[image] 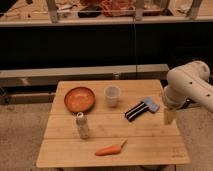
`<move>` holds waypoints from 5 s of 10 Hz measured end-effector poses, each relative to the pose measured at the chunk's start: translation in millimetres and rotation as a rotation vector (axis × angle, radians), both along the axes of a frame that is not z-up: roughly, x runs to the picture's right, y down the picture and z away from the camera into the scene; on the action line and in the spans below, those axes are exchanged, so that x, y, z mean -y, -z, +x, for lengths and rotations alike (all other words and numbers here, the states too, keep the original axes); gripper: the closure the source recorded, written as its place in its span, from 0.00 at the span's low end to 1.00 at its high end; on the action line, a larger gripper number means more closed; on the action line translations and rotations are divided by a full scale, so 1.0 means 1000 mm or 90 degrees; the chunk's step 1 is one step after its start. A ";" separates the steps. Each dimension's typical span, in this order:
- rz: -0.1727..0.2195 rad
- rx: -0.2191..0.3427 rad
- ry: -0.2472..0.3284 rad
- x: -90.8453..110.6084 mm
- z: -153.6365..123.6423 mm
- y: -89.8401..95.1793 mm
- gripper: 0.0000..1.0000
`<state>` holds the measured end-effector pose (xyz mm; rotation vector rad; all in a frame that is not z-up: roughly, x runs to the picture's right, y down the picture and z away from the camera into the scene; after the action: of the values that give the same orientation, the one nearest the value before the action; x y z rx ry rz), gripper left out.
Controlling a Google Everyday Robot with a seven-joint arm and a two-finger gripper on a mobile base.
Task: Knock the bottle over
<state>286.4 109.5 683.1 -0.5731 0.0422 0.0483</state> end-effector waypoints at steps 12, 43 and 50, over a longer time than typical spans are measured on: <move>0.000 0.000 0.000 0.000 0.000 0.000 0.20; 0.034 0.190 0.183 -0.047 -0.223 0.004 0.20; 0.029 0.225 0.186 -0.057 -0.236 0.005 0.20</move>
<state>50.9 166.3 678.5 -0.5179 -0.2191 -0.3353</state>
